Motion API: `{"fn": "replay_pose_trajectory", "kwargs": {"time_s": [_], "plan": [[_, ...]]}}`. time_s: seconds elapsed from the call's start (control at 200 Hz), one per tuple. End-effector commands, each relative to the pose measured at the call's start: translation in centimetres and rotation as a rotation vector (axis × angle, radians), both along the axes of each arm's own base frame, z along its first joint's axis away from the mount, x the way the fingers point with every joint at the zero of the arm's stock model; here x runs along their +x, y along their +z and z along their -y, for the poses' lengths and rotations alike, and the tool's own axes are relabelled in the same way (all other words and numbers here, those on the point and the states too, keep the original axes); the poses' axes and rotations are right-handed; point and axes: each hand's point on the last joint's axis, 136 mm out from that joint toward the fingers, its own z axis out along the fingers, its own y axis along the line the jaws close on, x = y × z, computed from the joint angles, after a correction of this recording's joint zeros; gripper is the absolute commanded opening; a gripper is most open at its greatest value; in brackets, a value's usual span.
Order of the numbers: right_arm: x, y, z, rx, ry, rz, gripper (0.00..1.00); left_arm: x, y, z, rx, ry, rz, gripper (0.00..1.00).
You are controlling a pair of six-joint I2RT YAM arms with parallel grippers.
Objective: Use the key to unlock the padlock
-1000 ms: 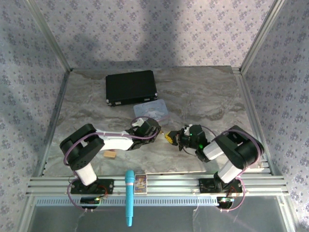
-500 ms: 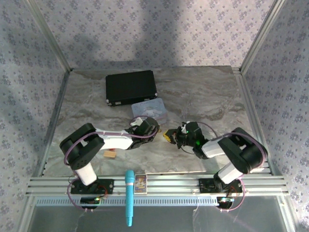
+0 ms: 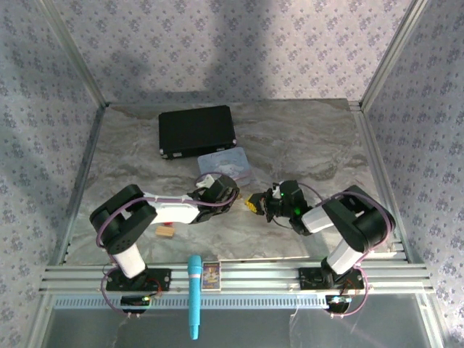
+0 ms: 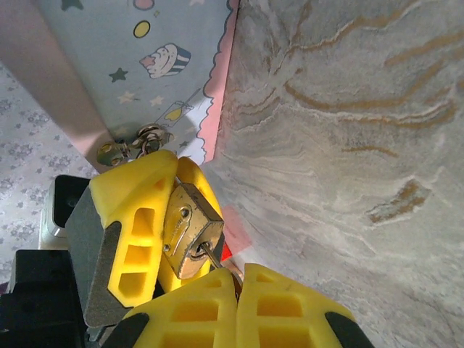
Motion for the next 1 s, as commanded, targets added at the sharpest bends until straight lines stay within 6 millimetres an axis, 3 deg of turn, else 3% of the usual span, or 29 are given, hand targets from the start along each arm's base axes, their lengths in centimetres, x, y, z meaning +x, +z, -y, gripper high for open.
{"fn": "replay_pose_trajectory", "kwargs": {"time_s": [0.0,0.265,0.51,0.78,0.994], "plan": [[2.5,6.0,-1.9,0.180,-0.010,0.142,0.00,-4.5,5.5,8.1,-0.255,-0.320,0.018,0.00],[2.8,6.8,-2.4,0.253,0.001,0.123,0.00,-4.7,5.3,8.0,-0.272,-0.332,0.028,0.00],[2.3,7.7,-3.9,0.203,0.013,0.198,0.00,-4.6,5.3,8.6,-0.306,-0.334,0.017,0.00],[2.8,4.7,-1.7,0.047,-0.020,0.168,0.00,-4.8,5.6,8.1,-0.314,-0.330,0.015,0.00],[2.6,5.6,-1.7,0.006,-0.013,0.232,0.00,-4.7,6.0,7.8,-0.310,-0.321,0.018,0.00]]}}
